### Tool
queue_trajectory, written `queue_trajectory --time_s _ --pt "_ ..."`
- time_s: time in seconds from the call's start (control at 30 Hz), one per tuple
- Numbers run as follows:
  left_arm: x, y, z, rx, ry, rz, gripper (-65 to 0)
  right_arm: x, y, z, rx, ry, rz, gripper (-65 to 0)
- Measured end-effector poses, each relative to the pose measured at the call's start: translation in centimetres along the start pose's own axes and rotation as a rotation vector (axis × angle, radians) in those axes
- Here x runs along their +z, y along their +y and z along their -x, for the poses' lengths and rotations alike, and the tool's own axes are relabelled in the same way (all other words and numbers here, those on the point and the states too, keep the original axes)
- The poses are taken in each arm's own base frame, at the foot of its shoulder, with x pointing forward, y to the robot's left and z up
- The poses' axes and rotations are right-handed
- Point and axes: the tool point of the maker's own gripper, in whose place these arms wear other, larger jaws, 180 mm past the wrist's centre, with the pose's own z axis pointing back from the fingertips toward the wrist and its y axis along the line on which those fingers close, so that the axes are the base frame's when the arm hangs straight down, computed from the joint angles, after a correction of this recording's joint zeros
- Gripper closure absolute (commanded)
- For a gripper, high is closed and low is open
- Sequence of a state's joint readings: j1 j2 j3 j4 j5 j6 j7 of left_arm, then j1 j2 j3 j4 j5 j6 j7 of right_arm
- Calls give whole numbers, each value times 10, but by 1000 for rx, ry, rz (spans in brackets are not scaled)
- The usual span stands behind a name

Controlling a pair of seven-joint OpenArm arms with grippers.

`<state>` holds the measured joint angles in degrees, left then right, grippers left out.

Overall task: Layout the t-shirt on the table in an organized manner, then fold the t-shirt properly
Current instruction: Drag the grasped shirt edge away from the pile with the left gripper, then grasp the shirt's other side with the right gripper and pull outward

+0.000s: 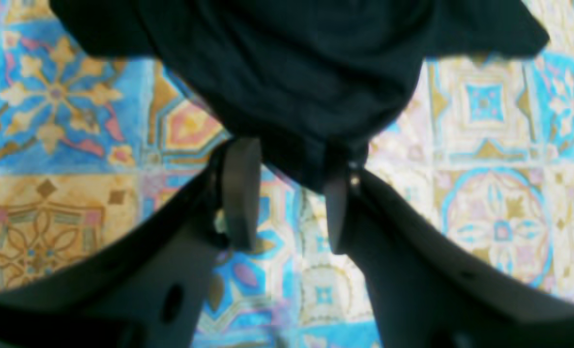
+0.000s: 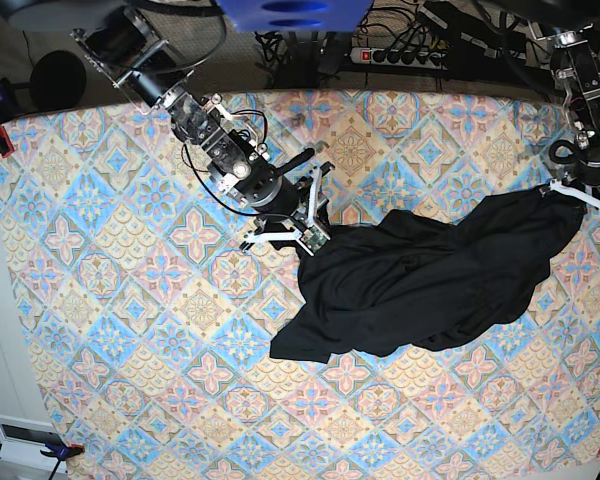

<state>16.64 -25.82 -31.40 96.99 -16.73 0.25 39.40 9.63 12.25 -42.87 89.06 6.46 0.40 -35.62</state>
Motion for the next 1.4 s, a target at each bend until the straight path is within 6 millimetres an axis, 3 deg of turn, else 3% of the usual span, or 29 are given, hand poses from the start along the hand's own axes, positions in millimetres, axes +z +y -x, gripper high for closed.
queue_trajectory --time_s 0.17,0.23,0.37,0.53,0.67,0.77,0.9,0.97,1.07,1.2,1.4 --pt "1 -8 11 23 17 15 -203 -10 -15 7 59 45 26 -224" --pt "2 -7 15 20 26 14 -203 -16 -10 2 92 40 9 -225" --pt "2 -11 21 33 36 17 -203 -25 -4 10 139 81 -17 -225" --pt "2 -11 20 36 31 14 -203 -30 -14 12 172 98 0 -225" --pt "2 -11 20 35 31 17 -203 -35 -10 14 203 98 -13 -220" --pt "2 -11 20 36 30 17 -203 -37 -12 14 216 100 -12 -158" --pt "2 -12 19 36 29 18 -203 -38 -8 15 211 103 -22 0" --pt "2 -12 19 36 29 18 -203 -35 -13 16 198 108 -17 -11" --pt "1 -12 19 37 28 17 -203 -28 -34 6 139 91 34 0" --pt "1 -12 19 37 28 18 -203 -12 -94 -14 75 23 155 0" --pt "1 -12 18 38 26 19 -203 19 -179 7 -31 45 337 0"
